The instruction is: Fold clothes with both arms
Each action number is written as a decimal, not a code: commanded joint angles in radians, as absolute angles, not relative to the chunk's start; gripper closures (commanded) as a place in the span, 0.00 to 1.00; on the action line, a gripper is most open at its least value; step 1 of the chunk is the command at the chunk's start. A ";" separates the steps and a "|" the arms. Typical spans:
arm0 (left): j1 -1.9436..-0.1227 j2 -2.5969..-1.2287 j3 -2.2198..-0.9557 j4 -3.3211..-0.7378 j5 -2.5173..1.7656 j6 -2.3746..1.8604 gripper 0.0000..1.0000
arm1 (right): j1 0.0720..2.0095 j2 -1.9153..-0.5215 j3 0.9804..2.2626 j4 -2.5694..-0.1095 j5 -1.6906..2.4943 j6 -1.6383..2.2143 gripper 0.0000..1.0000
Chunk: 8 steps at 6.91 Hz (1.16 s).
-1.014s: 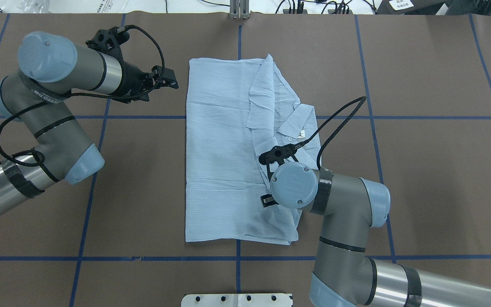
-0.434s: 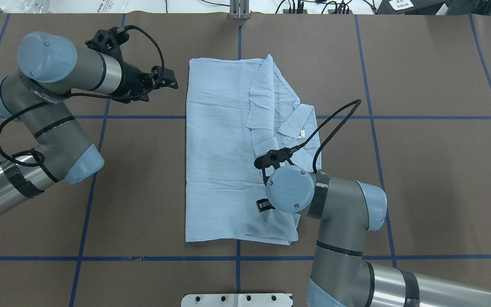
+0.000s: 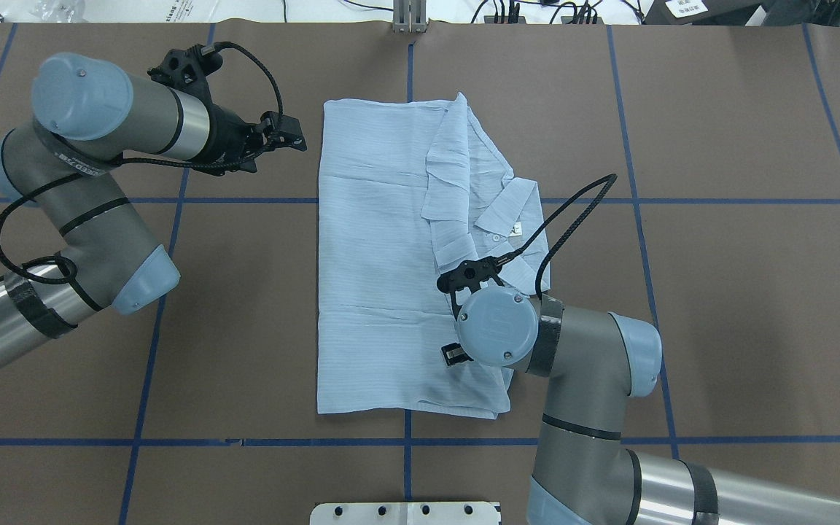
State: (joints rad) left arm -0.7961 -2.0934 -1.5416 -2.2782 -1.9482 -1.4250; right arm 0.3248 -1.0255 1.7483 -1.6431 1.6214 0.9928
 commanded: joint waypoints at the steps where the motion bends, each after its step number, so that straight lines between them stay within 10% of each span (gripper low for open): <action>1: -0.796 -2.094 -1.542 -2.279 -1.948 -1.425 0.00 | 0.339 -1.031 1.746 -1.644 1.621 0.951 0.00; 8: -0.761 -2.102 -1.540 -2.284 -1.945 -1.465 0.00 | 0.478 -1.240 1.824 -1.640 1.669 0.778 0.00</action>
State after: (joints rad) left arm -0.7643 -2.0993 -1.5406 -2.2849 -1.9458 -1.4596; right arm 0.4581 -1.1778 1.7928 -1.6433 1.6608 0.8154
